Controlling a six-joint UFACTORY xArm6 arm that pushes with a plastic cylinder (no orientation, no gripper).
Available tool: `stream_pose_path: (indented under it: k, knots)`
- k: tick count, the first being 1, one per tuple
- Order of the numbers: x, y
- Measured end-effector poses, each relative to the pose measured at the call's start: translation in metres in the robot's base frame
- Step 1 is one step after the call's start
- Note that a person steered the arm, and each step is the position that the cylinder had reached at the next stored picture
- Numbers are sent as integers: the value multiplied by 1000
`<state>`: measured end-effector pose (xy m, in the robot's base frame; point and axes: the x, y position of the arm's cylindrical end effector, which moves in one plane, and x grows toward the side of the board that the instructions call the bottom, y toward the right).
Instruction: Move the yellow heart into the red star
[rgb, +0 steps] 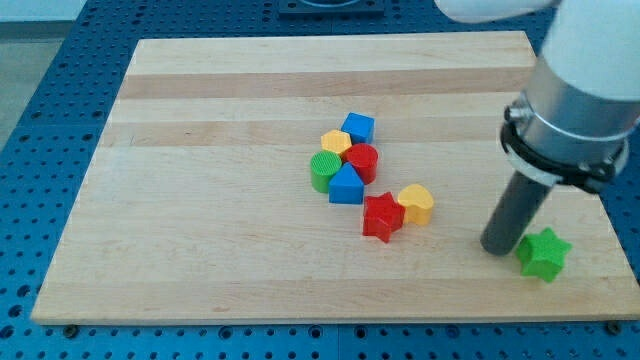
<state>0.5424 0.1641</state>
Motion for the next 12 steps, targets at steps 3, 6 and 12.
stream_pose_path:
  k: [3, 6, 12]
  knots:
    - [-46, -25]
    - [-37, -71]
    - [-10, -155]
